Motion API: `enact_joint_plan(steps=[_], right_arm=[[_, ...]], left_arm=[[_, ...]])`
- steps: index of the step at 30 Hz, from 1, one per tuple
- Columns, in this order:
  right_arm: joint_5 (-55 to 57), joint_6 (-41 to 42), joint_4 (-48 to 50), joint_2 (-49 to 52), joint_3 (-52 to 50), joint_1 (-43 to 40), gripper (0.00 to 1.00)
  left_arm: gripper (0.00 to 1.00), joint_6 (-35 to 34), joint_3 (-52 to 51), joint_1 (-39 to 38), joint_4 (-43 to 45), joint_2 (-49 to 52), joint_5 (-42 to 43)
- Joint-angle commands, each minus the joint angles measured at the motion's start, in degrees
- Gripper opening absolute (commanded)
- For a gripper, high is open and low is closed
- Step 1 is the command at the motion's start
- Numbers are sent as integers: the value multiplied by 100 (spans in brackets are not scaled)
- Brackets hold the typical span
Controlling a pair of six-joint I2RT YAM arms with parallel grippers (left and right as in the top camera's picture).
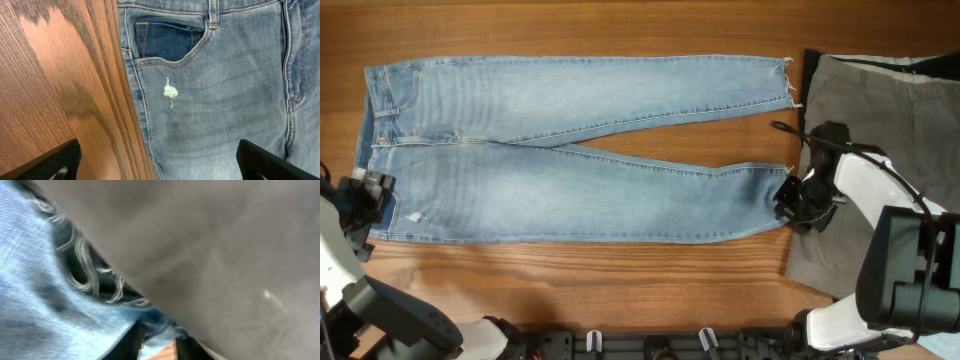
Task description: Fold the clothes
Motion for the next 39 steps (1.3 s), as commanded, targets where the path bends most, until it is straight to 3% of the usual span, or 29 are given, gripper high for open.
enact_joint_plan(steps=[1, 17, 20, 26, 29, 34, 39], right_arm=[[-219, -498, 122, 264, 33, -13, 4], [-105, -734, -546, -1117, 1154, -24, 4], [-105, -647, -625, -1362, 1300, -24, 4], [-105, -592, -739, -1458, 1309, -24, 4], [-105, -608, -787, -1458, 1309, -24, 4], [-103, -603, -802, -1458, 1309, -24, 4], [-103, -601, -798, -1458, 1309, -24, 4]], left_arm=[[100, 28, 37, 26, 2, -105, 28], [100, 24, -31, 227, 433, 22, -81], [91, 24, -122, 413, 560, 332, -79], [57, 28, -131, 603, 610, 1274, 48], [55, 26, -129, 629, 798, 1661, 48], [61, 31, -129, 640, 1233, 2004, 24], [52, 50, -131, 640, 1486, 2031, -216]])
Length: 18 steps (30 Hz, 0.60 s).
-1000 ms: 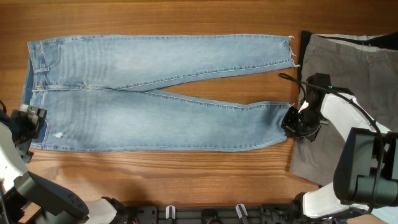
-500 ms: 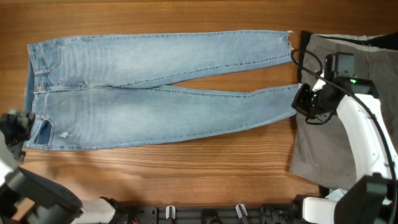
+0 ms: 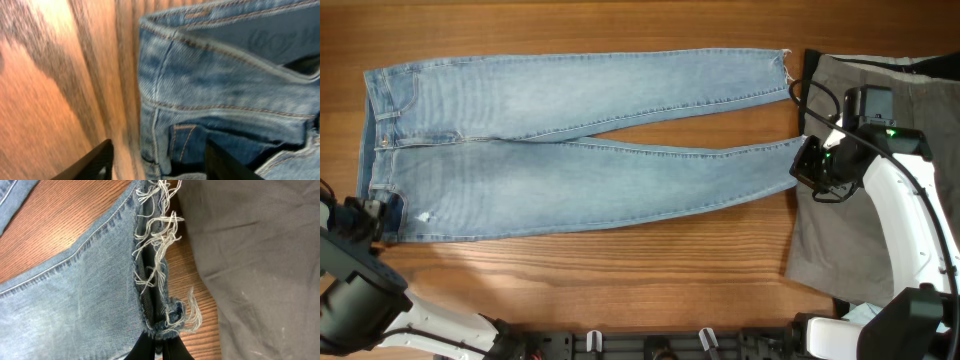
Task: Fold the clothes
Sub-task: 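Lift the waist with the left gripper and the hems with the right, folding lengthwise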
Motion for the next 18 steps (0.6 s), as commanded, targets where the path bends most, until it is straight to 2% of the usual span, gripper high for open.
enact_joint_plan(steps=[1, 5, 9, 14, 15, 16, 18], right_arm=[[24, 33, -4, -61, 122, -15, 4], [28, 31, -4, -63, 122, -15, 4], [26, 28, -7, -63, 122, -15, 5], [28, 26, -13, -68, 122, -15, 4], [31, 31, -26, -74, 122, -15, 4], [50, 28, -37, -85, 122, -15, 4], [157, 31, -46, -140, 140, -15, 4]], left_arm=[[49, 35, -33, 37, 162, 59, -286], [41, 35, -33, 39, 293, 157, -570], [27, 37, -33, 37, 332, 433, -525], [31, 39, -33, 37, 380, 765, -503], [24, 39, -33, 37, 369, 787, -450], [7, 39, -31, 37, 365, 787, -391], [4, 37, -11, 37, 302, 756, -199]])
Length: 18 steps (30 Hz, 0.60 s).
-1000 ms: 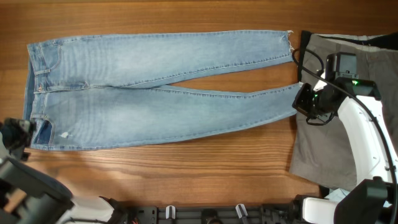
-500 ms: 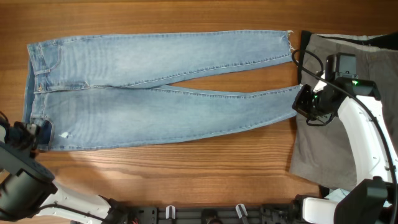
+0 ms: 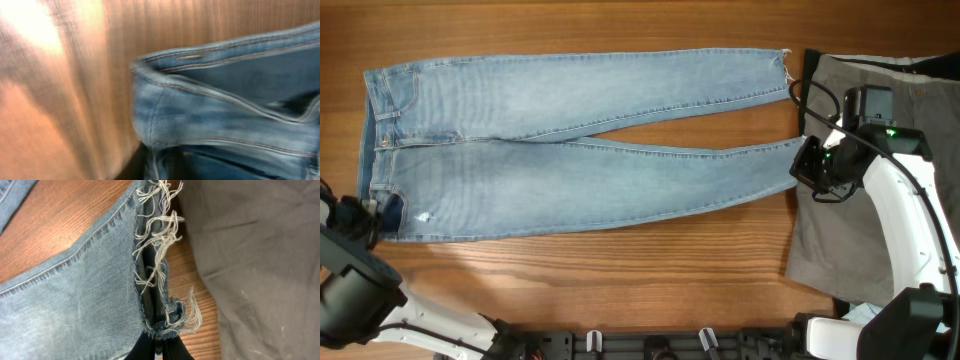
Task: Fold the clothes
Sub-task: 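Lift the waist with the left gripper and the hems with the right, folding lengthwise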
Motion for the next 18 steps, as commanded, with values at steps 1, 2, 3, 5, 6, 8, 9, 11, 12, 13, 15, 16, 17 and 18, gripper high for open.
enact_joint_plan(steps=[1, 2, 3, 5, 6, 8, 9, 11, 12, 13, 15, 16, 17, 18], right_arm=[[177, 26, -42, -173, 170, -15, 4], [199, 28, -87, -219, 219, -15, 4], [225, 31, -120, -260, 267, -15, 5], [302, 33, -234, -422, 442, -15, 4], [304, 37, -280, -511, 522, -15, 4], [302, 44, -380, -721, 686, -15, 4], [299, 46, -424, -802, 743, -13, 4], [302, 46, -588, -1054, 885, -13, 4], [304, 46, -678, -1172, 938, -13, 4], [302, 44, -758, -1283, 990, -13, 4], [299, 48, -925, -1499, 1117, -13, 4], [304, 76, -1012, -1602, 1198, -13, 4], [302, 144, -1095, -1733, 1298, -13, 4], [302, 234, -1143, -1834, 1379, -13, 4]], left_arm=[[4, 20, -101, 42, -103, 431, 63], [4, 17, -66, 42, -190, 398, 92], [4, 13, -22, 42, -284, 354, 98], [4, -31, 76, 35, -509, 197, 138], [4, -31, 127, 35, -608, 83, 205], [4, -76, 212, 31, -811, -190, 313], [4, -166, 245, 31, -922, -356, 306], [4, -201, 271, 31, -1130, -813, 306], [4, -201, 271, 31, -1213, -1045, 304], [4, -201, 271, 31, -1314, -1290, 304], [4, -199, 271, 31, -1528, -1853, 232], [4, -199, 271, 31, -1635, -2122, 120], [4, -199, 271, 31, -1751, -2398, -44], [4, -201, 271, 31, -1847, -2671, -249]])
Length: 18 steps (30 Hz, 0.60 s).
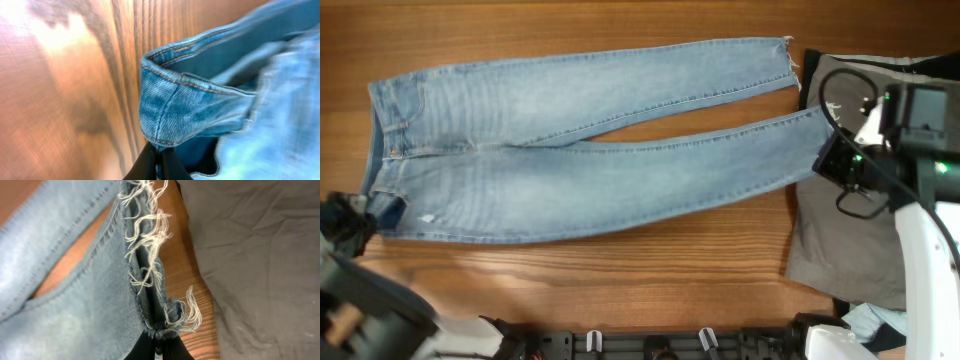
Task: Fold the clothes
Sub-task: 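Lift the waist with the left gripper and the hems with the right, folding lengthwise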
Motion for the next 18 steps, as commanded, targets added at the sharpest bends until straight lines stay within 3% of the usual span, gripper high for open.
enact_joint_plan(steps=[1, 10, 18], right_arm=[[179, 214, -140, -444, 422, -15, 4], [426, 754, -299, -922, 1019, -15, 4], [848, 951, 238, 44, 1036, -13, 4]], left_arm=[[4, -103, 116, 28, -302, -1198, -684], [4, -378, 116, 28, -356, -2983, -1259], [4, -658, 114, 28, -66, -2500, -1250]])
